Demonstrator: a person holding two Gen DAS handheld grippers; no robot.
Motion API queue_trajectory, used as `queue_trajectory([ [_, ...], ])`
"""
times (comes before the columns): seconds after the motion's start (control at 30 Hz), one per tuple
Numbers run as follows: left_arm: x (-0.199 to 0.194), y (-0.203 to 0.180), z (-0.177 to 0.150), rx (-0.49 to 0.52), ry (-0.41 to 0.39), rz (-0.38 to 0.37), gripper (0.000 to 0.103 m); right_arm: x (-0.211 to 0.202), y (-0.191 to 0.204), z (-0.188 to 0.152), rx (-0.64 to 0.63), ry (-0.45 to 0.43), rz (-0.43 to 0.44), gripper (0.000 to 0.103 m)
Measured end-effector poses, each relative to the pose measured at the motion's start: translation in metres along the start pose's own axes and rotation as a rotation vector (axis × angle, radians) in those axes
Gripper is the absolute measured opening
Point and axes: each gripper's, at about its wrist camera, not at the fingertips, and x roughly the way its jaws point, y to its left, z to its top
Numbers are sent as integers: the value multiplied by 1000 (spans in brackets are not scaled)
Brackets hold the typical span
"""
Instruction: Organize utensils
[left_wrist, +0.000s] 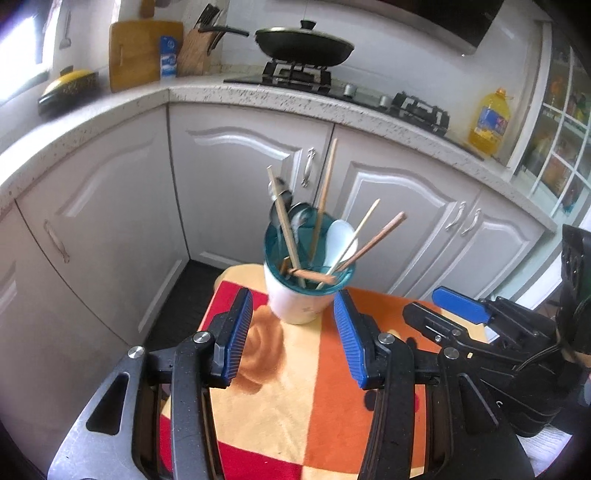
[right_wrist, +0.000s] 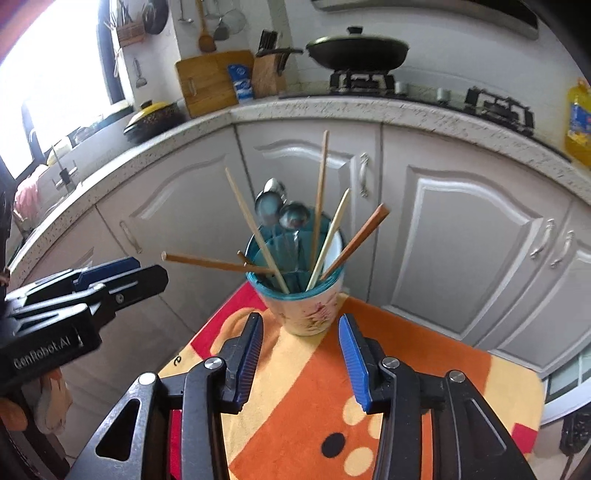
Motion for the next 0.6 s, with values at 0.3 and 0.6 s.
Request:
queue_trajectory([
  [0.3, -17, -16, 7, 25, -48, 3, 45, -25, 1, 9, 8, -55, -50, 58],
  [0.6, -23, -18, 8, 38, -71, 30, 45, -25, 3, 12, 2, -58, -57, 59],
])
